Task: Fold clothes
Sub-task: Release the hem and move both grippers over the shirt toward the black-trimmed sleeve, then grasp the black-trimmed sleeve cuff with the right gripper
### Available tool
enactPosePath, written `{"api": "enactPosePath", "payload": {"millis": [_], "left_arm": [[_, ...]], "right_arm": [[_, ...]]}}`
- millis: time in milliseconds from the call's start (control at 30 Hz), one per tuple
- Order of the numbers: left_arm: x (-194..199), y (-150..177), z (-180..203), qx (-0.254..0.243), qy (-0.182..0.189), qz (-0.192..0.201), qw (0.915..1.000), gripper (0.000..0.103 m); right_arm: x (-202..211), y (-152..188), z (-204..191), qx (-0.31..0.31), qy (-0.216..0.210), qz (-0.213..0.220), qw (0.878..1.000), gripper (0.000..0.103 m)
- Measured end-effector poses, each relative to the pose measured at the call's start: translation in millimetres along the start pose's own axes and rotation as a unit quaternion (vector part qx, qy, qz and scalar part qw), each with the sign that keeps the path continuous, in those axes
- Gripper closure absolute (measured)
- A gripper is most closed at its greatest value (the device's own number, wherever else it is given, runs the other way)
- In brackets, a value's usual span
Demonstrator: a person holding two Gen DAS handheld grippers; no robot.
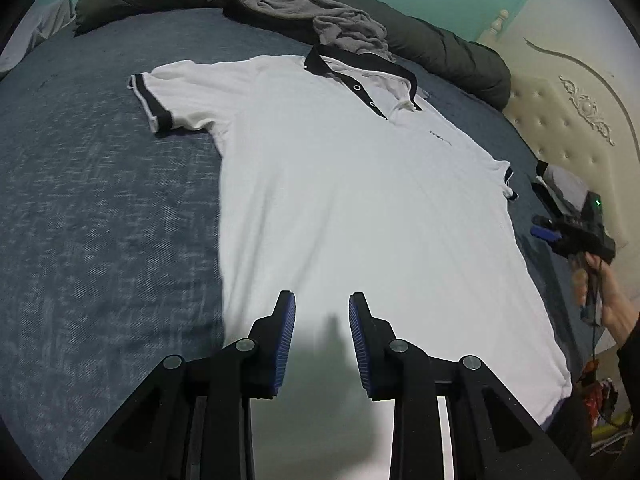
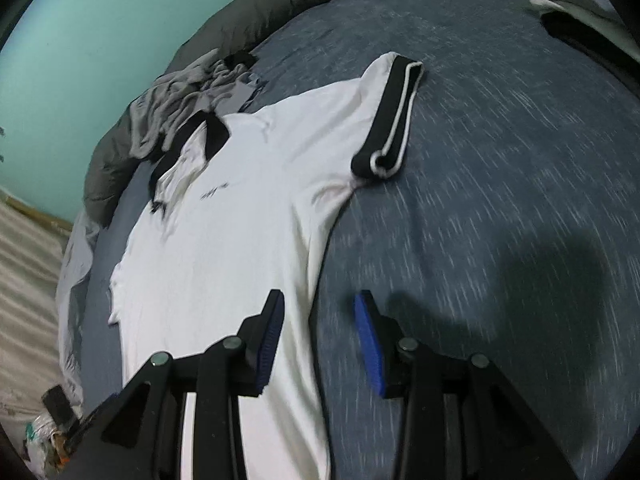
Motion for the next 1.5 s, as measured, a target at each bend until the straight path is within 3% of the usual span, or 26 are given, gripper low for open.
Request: {"api": "enactPosePath", "payload": {"millis": [233,300,400,500,667,967,1100,1233,1333,1400,1500], "left_arm": [[-21.5,1.7,9.6,-0.019,0.005,-0.006,0.9998,0.072],[-24.1,2.9,10.9,-0.02,0.006,-0.008,0.9998,0.072],[-28.4,4.1,12.5,-0.022,0.01,-0.012,0.9996,0.072],[-33.3,5.2,11.9,-0.023,0.008,-0.018,0.9996,0.072],[-36.8,6.4,13.2,-0.026,0.007,-0.024,0.9994,0.072],[-42.5,9.7,10.3,-0.027,0.002,-0.033,0.9991,0.072],[-42.2,9.1,10.1,-0.027,0.002,-0.033,0.9991,0.072],[-41.5,8.6,10.3,-0.027,0.002,-0.032,0.9991,0.072],[-40.9,8.2,10.3,-0.027,0.002,-0.032,0.9991,0.072],[-40.5,7.9,10.2,-0.026,0.002,-0.031,0.9992,0.072],[-40.2,6.9,9.5,-0.025,0.002,-0.03,0.9992,0.072]], "right_arm": [[-30.2,-25.0,11.0,-0.03,-0.011,0.0,0.999,0.069],[-36.9,-27.9,13.7,-0.032,-0.015,-0.001,0.999,0.087],[-39.2,-29.4,16.1,-0.035,-0.025,0.004,0.999,0.101],[-35.9,-31.9,13.9,-0.026,-0.028,0.016,0.999,0.102],[-25.9,-41.0,18.8,-0.03,0.002,0.049,0.998,0.102],[-42.1,-40.7,19.2,-0.005,0.041,0.03,0.999,0.102],[-36.7,-39.4,29.1,-0.03,0.006,0.023,0.999,0.1],[-22.2,-37.6,37.1,-0.041,0.004,0.037,0.998,0.094],[-9.1,-38.7,46.0,-0.059,-0.007,0.06,0.996,0.082],[-2.3,-42.2,51.8,-0.074,-0.017,0.078,0.994,0.065],[-0.6,-47.9,58.0,-0.098,-0.024,0.085,0.991,0.062]]}}
Point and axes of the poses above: each gripper's, at about its wrist camera, not at the fingertips, and x roughly against the way its jaws point, z to its right, y to its underside, the point moved 3 cm from there along -x, roughly the way its jaws point, and after that the axes turned 7 degrees about -z, right-handed, at the moved point
